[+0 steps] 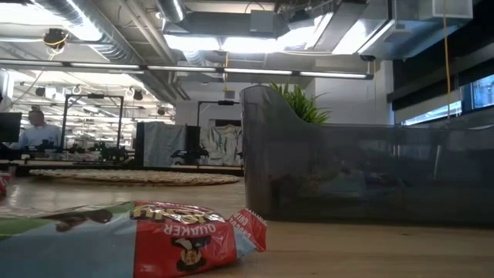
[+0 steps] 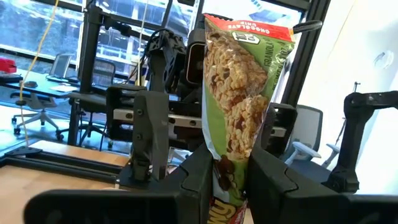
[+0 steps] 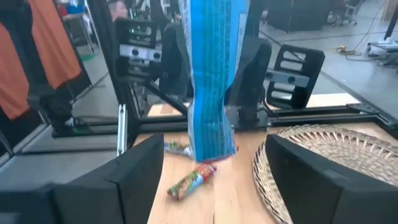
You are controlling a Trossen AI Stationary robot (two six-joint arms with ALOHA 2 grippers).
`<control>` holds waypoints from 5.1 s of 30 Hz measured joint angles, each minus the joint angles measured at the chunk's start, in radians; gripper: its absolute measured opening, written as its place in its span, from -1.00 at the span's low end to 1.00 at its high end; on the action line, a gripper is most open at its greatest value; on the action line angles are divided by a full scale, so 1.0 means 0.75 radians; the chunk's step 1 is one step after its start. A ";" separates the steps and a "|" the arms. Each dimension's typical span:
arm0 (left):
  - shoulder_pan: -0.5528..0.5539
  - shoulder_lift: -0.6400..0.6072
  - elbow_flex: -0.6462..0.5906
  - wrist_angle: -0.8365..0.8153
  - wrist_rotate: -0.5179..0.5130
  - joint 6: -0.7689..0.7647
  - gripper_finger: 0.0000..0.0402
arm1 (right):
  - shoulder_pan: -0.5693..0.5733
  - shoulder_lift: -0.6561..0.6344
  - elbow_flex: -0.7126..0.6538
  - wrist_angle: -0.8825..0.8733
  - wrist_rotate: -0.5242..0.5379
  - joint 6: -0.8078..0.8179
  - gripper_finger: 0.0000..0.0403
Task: Pick and place Granola Bars by type
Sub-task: Put the red granola bar into the bottom transparent bin
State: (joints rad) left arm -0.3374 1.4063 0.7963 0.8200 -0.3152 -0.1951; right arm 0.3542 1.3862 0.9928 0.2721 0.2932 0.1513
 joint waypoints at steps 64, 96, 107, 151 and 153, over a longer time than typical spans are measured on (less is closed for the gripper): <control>0.053 0.096 0.135 -0.061 0.105 0.055 -0.64 | -0.093 0.115 -0.001 0.220 -0.205 0.138 -0.02; 0.043 -0.144 0.135 -0.614 0.118 0.037 -0.12 | -0.090 -0.024 0.001 -0.265 -0.207 0.265 -0.64; -0.010 -0.251 0.135 -0.890 0.263 -0.188 -0.10 | 0.034 -0.165 0.001 -1.278 -0.344 0.911 -0.64; -0.128 -0.249 0.135 -1.646 0.098 -0.732 -0.28 | 0.554 0.304 0.000 -1.805 -0.358 1.675 -0.64; -0.128 -0.249 0.135 -1.646 0.098 -0.766 -0.28 | 0.554 0.328 0.000 -1.805 -0.358 1.673 -0.64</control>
State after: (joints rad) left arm -0.4332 1.2194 0.8978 -0.4145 -0.2417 -0.7693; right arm 0.7700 1.6323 0.9928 -1.0821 0.0246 1.4061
